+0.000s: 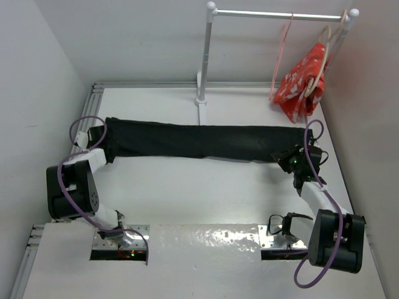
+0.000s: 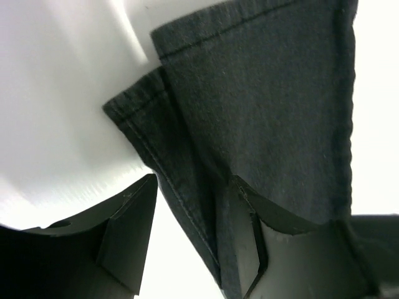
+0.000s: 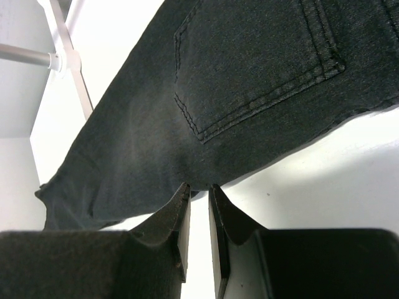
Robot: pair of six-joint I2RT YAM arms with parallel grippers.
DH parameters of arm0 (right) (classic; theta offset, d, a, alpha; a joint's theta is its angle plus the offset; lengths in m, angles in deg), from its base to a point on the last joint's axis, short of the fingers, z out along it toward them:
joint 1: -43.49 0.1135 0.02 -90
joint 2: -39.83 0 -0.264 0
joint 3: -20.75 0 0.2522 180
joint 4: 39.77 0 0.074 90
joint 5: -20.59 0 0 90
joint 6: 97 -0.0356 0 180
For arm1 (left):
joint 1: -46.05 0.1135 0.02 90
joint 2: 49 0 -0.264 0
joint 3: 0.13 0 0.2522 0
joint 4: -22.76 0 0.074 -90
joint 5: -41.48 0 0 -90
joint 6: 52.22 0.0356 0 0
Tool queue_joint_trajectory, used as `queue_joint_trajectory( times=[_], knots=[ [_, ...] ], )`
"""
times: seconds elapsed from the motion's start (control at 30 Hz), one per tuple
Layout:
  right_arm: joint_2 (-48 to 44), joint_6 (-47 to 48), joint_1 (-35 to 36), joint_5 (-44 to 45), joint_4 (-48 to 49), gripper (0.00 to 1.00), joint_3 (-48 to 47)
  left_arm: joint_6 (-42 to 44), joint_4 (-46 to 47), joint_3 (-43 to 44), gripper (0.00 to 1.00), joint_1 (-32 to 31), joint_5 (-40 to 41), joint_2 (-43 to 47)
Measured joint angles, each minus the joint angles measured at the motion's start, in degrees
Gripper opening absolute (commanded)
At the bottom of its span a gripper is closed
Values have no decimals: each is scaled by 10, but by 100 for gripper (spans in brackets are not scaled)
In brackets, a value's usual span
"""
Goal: Place the trousers on the hanger
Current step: Fold the trousers at the center of the board.
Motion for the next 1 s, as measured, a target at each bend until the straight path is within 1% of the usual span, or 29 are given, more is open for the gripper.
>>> queue_joint_trajectory(
  times=[0.27,0.4,0.47,0.63,0.67,0.73,0.8,0.87,0.93,1.0],
  knots=[
    [1,3,3,-5,1,18,0,0,-27,2,50,5,33,-8],
    [1,3,3,-6,2,18,0,0,-35,28,50,9,31,-53],
    [1,4,3,-6,2,18,0,0,-29,43,50,10,26,-70],
    [1,7,3,-5,1,18,0,-5,-6,41,51,10,24,-77],
    [1,7,3,-5,1,18,0,-8,3,36,51,10,23,-75],
    [1,8,3,-5,2,18,0,-14,20,21,46,10,22,-66],
    [1,8,5,-5,2,18,0,-18,36,-7,46,10,22,-46],
    [2,8,7,-5,2,18,0,-24,51,-44,55,10,22,-12],
    [4,8,8,-6,2,18,0,-31,59,-84,60,10,24,30],
    [5,8,8,-6,3,18,0,-36,59,-103,64,10,30,56]
  ],
)
